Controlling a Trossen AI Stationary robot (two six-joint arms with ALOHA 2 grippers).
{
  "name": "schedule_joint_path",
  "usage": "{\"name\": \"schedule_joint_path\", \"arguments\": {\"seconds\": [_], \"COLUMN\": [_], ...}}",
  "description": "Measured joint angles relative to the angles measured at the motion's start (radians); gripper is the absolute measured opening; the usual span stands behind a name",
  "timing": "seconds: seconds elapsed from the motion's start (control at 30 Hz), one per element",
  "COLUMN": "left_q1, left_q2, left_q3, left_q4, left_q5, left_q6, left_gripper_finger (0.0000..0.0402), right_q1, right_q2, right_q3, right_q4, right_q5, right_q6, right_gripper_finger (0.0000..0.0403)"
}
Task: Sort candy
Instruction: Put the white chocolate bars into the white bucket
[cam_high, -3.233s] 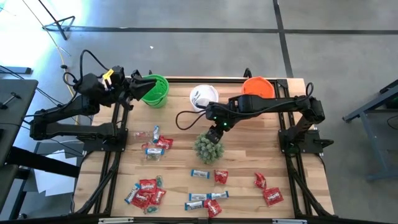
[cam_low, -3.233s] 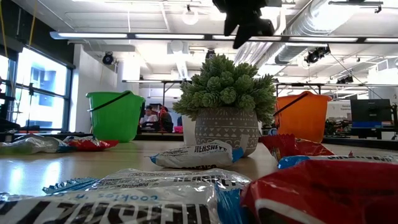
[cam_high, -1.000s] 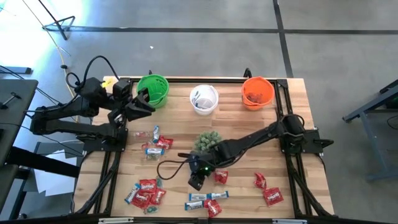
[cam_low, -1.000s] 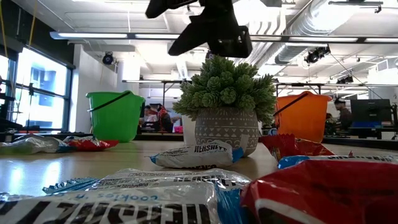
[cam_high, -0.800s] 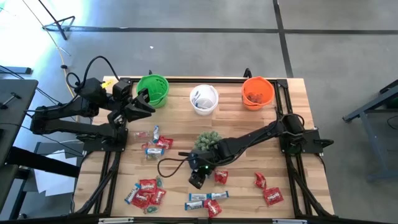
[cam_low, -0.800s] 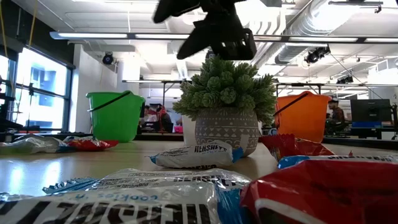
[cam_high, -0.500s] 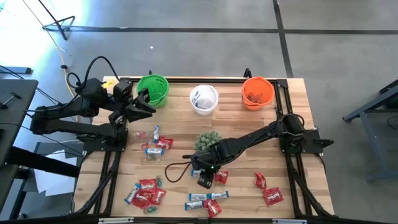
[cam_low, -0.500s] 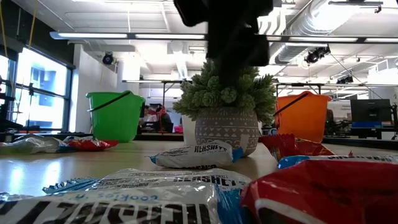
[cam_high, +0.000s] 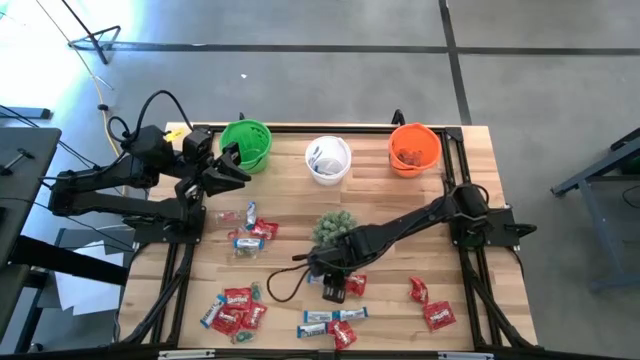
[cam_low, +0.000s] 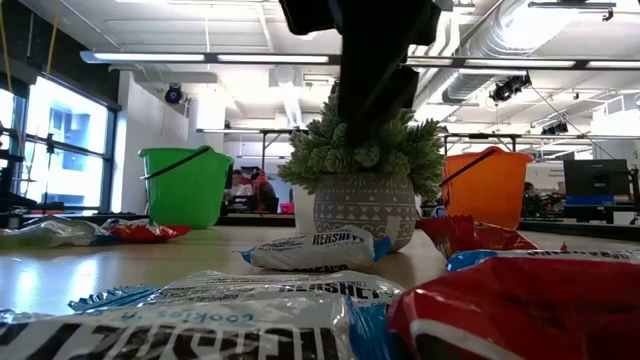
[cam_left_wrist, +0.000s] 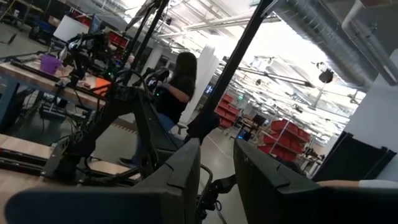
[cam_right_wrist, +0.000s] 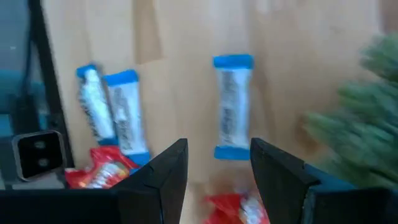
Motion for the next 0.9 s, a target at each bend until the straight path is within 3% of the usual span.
{"name": "schedule_joint_path", "arguments": {"seconds": [0.23, 0.6, 0.9], "left_q1": [-0.001, -0.018, -0.058], "left_q2": [0.0, 0.0, 0.0], "left_q3": [0.0, 0.0, 0.0], "left_q4": [-0.004, -0.067, -0.074], "left_q5": [0.0, 0.0, 0.0], "left_q6": [-0.007, -0.008, 0.0], "left_gripper_finger": [0.0082, 0.0082, 0.0082], "right_q1": [0.049, 0.134, 0.203], "right_q2": [0.036, 0.038, 0.06], "right_q3": [0.0, 0.0, 0.0], "right_q4": [0.073, -0.061, -0.048], "right_q5": [-0.042, -0.173, -0.096], "right_q6": [0.021, 0.081, 0.079], "right_gripper_finger": [0.017, 0.017, 0.017]}}
